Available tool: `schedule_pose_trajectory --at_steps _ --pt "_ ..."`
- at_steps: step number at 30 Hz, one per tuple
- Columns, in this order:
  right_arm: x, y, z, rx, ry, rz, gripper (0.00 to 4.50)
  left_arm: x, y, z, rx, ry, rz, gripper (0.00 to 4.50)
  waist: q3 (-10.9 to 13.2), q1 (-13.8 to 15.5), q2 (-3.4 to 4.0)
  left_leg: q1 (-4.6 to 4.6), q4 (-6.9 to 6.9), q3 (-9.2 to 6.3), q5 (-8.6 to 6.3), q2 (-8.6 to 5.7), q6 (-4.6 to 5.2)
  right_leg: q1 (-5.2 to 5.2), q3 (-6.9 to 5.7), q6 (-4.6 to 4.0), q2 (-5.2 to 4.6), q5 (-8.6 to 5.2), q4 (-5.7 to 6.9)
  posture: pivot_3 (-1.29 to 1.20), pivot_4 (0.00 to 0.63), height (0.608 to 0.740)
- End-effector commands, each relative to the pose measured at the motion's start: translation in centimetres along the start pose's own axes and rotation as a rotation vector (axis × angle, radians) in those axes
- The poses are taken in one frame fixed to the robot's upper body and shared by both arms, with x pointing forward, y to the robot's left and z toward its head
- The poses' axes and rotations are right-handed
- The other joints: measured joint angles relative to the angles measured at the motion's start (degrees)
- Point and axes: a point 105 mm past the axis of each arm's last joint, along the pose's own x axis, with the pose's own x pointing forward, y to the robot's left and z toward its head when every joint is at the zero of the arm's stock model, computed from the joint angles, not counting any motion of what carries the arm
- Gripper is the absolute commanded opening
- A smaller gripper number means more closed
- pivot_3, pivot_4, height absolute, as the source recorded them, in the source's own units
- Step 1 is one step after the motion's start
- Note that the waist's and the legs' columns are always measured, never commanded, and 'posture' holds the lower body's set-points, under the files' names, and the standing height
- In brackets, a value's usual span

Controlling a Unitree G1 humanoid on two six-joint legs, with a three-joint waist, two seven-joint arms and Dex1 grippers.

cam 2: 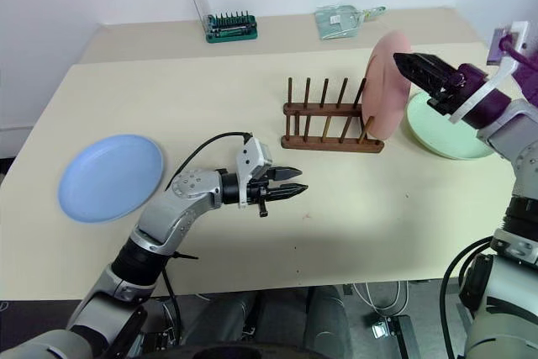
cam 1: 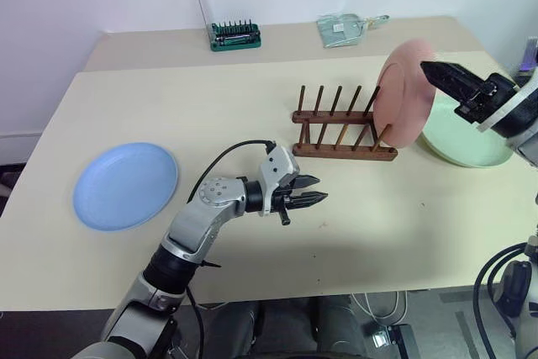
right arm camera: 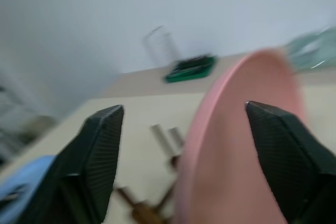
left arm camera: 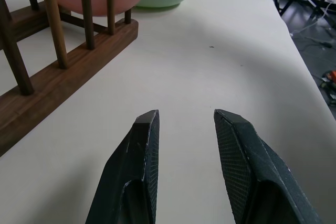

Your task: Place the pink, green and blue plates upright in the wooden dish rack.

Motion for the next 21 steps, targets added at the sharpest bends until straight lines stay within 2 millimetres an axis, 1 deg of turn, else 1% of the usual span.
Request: schedule_pose_trajectory --at_steps 1,2,3,5,7,9,11,12,13,16,19,21 --pt "-1.9 -0.6 4.9 -0.209 -0.146 -0.123 3.49 -0.3 -0.3 1.3 0.025 -0.042 -0.002 1.65 0.00 0.12 0.00 -0.01 0.00 0.00 0.00 -0.01 0.00 0.00 0.00 0.00 -0.01 0.00 0.00 0.00 0.150 0.740" --pt "-2.9 -1.1 5.5 -0.265 -0.150 -0.175 3.49 -0.3 -0.2 1.3 0.024 -0.041 0.000 1.65 0.00 0.26 0.01 -0.01 0.00 -0.01 0.00 -0.01 0.00 0.00 0.00 0.00 0.00 0.00 0.00 0.00 0.150 0.740" --pt "-3.8 -1.5 5.2 -0.334 -0.103 -0.221 3.49 -0.3 -0.2 1.3 0.024 -0.041 0.001 1.65 -0.01 0.47 0.02 -0.05 0.00 -0.03 0.00 -0.01 0.00 -0.01 -0.01 0.00 0.00 0.00 -0.01 0.00 0.150 0.740" --pt "-5.1 -2.3 3.5 -0.491 0.045 -0.281 3.49 -0.4 -0.3 1.2 0.024 -0.040 0.001 1.65 -0.02 0.77 0.02 -0.09 0.00 -0.10 0.00 -0.03 0.00 -0.02 -0.03 0.00 0.01 -0.01 -0.02 0.00 0.150 0.740" --pt "-5.9 -2.6 0.7 -0.595 0.207 -0.269 3.49 -0.4 -0.2 1.2 0.024 -0.039 -0.001 1.65 -0.04 0.17 0.03 -0.09 0.00 -0.06 0.00 -0.03 0.01 -0.03 -0.05 0.00 0.01 -0.01 -0.03 0.00 0.150 0.740" --pt "-6.6 -2.7 -2.4 -0.639 0.346 -0.221 3.49 -0.3 -0.2 1.2 0.024 -0.038 -0.006 1.65 -0.04 -0.21 0.04 -0.05 0.02 0.02 0.00 -0.04 0.01 -0.01 -0.01 0.01 0.00 -0.01 -0.03 0.00 0.150 0.740" --pt "-7.3 -4.0 -6.6 -0.796 0.557 -0.192 3.49 -0.1 -0.2 1.2 0.032 -0.034 -0.019 1.65 -0.08 -0.49 0.13 0.09 0.04 0.20 0.00 0.00 0.00 0.01 0.14 0.03 0.01 0.01 0.06 0.00 0.150 0.740" --pt "-7.5 -4.8 -8.2 -0.870 0.636 -0.184 3.49 0.1 -0.3 1.3 0.038 -0.032 -0.025 1.65 -0.07 -0.69 0.12 0.24 0.02 0.27 0.01 0.01 -0.02 0.10 0.21 0.04 0.02 0.01 0.09 0.00 0.150 0.740" --pt "-7.7 -5.4 -9.2 -0.918 0.680 -0.175 3.49 0.2 -0.3 1.3 0.041 -0.032 -0.029 1.65 -0.06 -0.82 0.12 0.36 0.00 0.32 0.03 0.02 -0.05 0.19 0.23 0.05 0.03 0.01 0.09 0.00 0.150 0.740" --pt "-7.5 -7.2 -10.6 -1.009 0.734 -0.188 3.49 0.4 -0.2 1.6 0.044 -0.036 -0.028 1.65 -0.02 -1.38 0.16 0.82 -0.02 0.41 0.06 0.02 -0.04 0.64 0.34 0.09 0.03 0.01 0.08 0.00 0.150 0.740" --pt "-7.0 -9.3 -11.7 -1.059 0.783 -0.226 3.49 0.2 0.0 1.8 0.047 -0.042 -0.023 1.65 -0.01 -1.85 0.14 0.87 -0.04 0.55 0.08 -0.01 0.02 0.61 0.53 0.15 0.04 0.05 0.07 0.00 0.150 0.740" --pt "-6.7 -10.4 -12.0 -1.098 0.799 -0.254 3.49 0.2 -0.1 1.8 0.048 -0.044 -0.022 1.65 -0.02 -1.80 0.14 0.85 -0.07 0.63 0.07 0.01 0.04 0.54 0.61 0.14 0.06 0.05 0.06 0.00 0.150 0.740"
